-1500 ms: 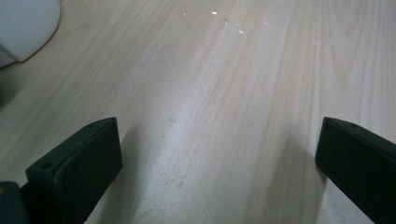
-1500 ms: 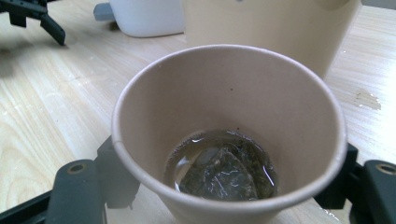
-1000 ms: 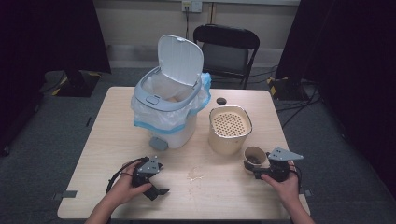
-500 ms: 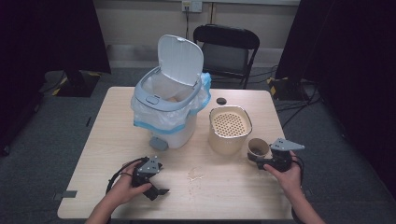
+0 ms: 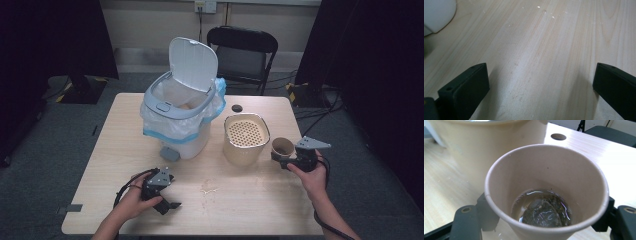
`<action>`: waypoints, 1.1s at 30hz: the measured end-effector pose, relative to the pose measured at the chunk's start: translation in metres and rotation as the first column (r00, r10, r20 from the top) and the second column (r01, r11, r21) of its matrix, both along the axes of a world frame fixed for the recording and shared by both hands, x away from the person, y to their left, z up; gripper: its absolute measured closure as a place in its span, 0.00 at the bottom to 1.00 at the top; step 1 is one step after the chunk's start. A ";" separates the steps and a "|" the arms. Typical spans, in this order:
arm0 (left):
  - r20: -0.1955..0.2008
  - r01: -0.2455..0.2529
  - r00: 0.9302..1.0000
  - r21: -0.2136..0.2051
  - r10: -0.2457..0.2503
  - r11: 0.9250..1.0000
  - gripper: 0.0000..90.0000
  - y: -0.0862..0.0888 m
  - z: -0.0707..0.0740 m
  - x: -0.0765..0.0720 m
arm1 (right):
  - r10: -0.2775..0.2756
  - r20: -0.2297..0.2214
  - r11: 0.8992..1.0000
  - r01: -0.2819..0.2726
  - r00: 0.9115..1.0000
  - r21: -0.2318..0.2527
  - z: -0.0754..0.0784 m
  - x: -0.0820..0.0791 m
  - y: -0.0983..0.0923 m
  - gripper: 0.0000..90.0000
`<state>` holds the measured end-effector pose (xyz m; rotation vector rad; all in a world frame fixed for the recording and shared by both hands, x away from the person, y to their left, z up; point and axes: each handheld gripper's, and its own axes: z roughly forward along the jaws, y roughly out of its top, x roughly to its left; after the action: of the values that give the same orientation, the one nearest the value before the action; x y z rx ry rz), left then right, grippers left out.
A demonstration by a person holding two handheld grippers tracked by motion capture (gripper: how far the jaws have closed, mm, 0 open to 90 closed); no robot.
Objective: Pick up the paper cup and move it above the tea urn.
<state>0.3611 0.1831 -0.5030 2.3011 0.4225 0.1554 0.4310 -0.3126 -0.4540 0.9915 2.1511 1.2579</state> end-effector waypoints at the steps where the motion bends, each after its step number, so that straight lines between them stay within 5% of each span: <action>1: 0.001 0.001 1.000 0.000 -0.001 1.000 0.00 0.000 0.000 0.000 | -0.003 0.001 1.000 0.003 1.000 0.001 0.001 0.002 -0.001 0.30; 33: 0.003 -0.002 1.000 0.002 0.002 1.000 0.00 0.000 0.000 0.000 | -0.023 0.025 1.000 0.023 0.999 0.007 0.031 0.065 0.001 0.30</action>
<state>0.3611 0.1828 -0.5030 2.3025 0.4235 0.1610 0.4959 -0.3117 -0.4227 0.9951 2.1122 1.2604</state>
